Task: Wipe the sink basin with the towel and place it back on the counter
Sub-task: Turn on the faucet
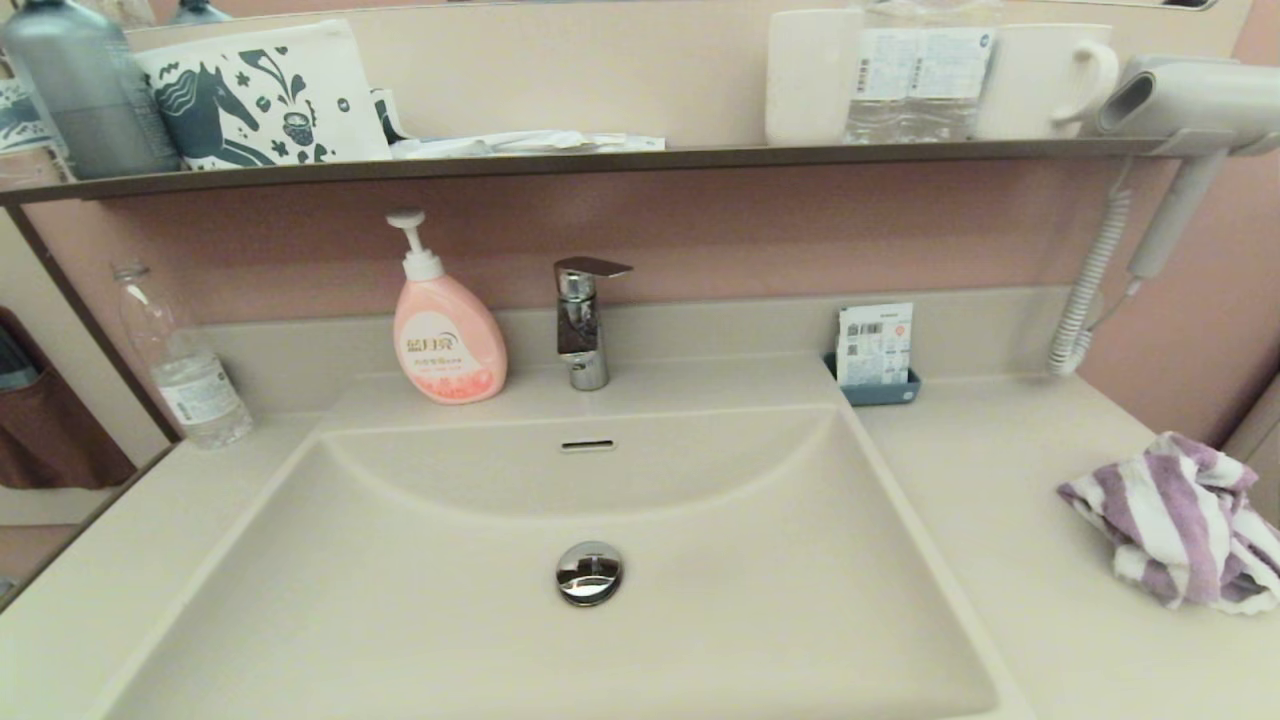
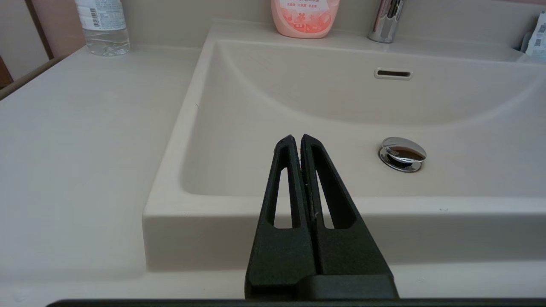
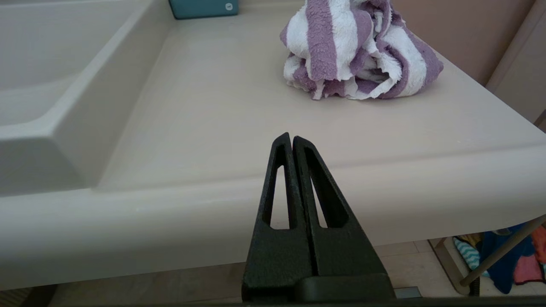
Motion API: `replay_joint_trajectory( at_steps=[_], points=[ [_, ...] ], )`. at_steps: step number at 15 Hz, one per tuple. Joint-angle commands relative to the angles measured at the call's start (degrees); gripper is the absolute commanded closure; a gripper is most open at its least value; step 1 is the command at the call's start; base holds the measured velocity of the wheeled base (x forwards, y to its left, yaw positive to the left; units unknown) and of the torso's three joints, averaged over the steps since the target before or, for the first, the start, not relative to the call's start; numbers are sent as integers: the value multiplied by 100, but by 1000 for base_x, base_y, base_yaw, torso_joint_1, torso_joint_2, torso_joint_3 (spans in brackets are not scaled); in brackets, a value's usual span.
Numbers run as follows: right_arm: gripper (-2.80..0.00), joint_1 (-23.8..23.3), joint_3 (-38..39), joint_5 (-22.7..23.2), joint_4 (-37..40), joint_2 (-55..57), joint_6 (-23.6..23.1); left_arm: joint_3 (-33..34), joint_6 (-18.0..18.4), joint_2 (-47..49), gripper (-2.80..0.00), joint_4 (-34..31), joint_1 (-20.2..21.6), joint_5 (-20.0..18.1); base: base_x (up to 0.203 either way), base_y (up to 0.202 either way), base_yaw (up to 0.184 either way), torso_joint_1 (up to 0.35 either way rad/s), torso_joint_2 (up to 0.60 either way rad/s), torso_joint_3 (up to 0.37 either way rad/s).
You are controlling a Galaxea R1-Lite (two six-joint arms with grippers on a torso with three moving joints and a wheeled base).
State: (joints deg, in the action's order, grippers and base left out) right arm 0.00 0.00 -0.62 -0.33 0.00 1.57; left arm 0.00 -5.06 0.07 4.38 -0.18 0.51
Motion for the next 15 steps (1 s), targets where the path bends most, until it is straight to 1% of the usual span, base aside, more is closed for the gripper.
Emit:
replay_joint_trajectory(
  at_steps=[1,15],
  points=[
    [0,0,0,1,-2,0,1,0,-4,1,0,3,1,5,0,0,0,0,0,0],
    [0,0,0,1,-3,0,1,0,-4,1,0,6,1,2,0,0,0,0,0,0]
  ],
)
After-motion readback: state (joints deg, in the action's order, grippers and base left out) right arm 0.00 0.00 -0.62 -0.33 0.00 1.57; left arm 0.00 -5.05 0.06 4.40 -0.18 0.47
